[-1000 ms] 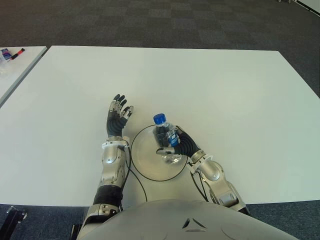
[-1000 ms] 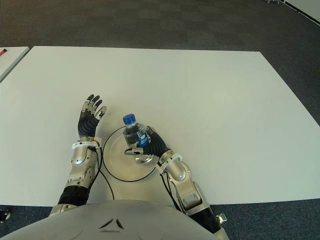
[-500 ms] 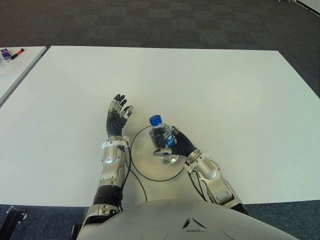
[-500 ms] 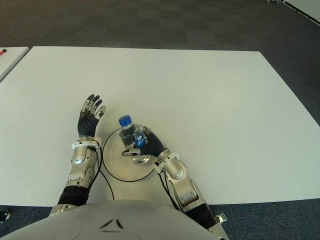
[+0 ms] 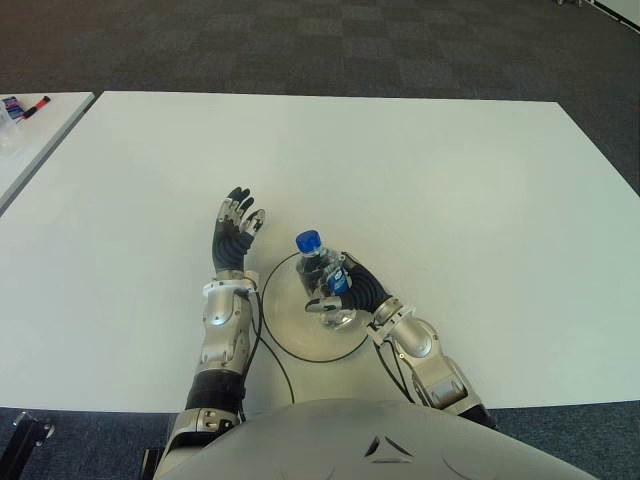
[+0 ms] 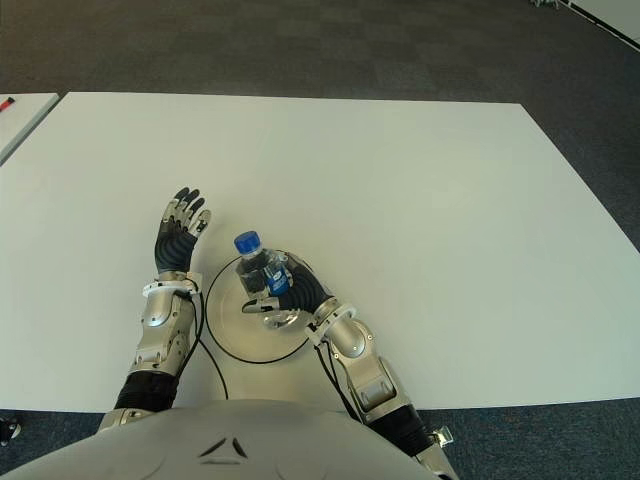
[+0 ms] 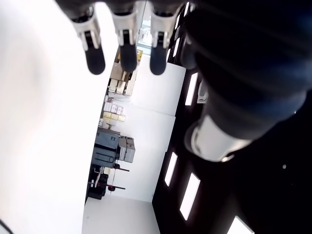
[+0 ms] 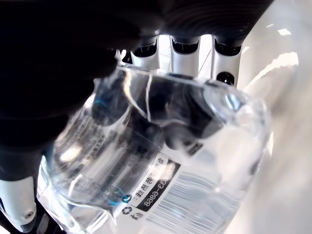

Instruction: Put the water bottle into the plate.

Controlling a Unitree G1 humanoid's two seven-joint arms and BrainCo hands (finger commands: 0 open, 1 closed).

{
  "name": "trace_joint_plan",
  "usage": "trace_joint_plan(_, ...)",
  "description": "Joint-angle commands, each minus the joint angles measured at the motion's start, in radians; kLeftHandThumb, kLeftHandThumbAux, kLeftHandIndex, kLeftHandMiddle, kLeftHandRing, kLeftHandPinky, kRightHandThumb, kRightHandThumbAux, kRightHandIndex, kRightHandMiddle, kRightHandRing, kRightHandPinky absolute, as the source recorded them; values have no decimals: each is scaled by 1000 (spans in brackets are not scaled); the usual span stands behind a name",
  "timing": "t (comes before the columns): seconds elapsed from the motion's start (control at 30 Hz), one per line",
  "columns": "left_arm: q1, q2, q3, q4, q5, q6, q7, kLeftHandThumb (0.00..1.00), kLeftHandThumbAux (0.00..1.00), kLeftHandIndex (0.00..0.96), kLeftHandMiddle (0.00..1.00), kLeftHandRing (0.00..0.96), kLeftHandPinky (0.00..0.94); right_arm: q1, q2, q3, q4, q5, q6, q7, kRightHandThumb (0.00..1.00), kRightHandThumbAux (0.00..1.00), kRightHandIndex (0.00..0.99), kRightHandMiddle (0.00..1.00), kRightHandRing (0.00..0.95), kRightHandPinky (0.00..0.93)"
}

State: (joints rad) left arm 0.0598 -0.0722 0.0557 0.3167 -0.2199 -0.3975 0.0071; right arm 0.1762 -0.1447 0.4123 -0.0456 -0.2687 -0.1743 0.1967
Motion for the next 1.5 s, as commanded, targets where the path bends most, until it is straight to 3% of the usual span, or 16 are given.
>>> trace_joint_plan(0.03,13,-81,-13,-7,-10,16,15,352,800,146,144,132,179,-23,7,-2,1,4,-7,0,859,672,413,538,898,884)
trace_joint_plan(0.53,9,-76,-20,0,10,11,28,339,805,140,138,129,180,-32,10,-5,14,8,-13,0,858,673,411,539,900,887)
trace_joint_plan(0.9,10,-68,-28,-1,16,10,38,350,798,138,143,131,172,-56,19,-16,95,-21,-151,-79,857,675,407,539,877,847)
trace_joint_plan(1.0,10,-67,-28,-1,14,12,41,347,798,138,143,130,172,-66,25,-25,137,-24,-196,-111,855,674,405,533,825,763)
trace_joint_plan(1.07,10,-67,-27,-1,13,14,42,342,799,138,142,129,171,-71,31,-30,165,-17,-226,-124,911,664,396,529,623,611)
trace_joint_plan(1.17,10,-65,-27,-2,11,16,43,336,798,137,141,128,170,-77,39,-37,198,-1,-261,-130,934,662,392,519,516,481)
trace_joint_plan(1.27,12,-64,-28,-3,9,17,43,333,796,135,140,127,170,-84,44,-44,230,8,-294,-133,938,664,381,502,486,417)
trace_joint_plan(1.33,13,-63,-28,-3,9,16,42,334,795,134,139,126,170,-87,48,-48,243,6,-311,-140,884,675,375,494,446,397)
trace_joint_plan(1.4,13,-62,-28,-3,9,15,42,336,793,133,138,126,169,-90,51,-53,255,-1,-323,-149,911,652,315,484,415,379)
trace_joint_plan(1.5,15,-60,-27,-3,8,13,39,339,792,131,137,124,167,-95,53,-59,270,-13,-333,-166,757,557,250,393,371,354)
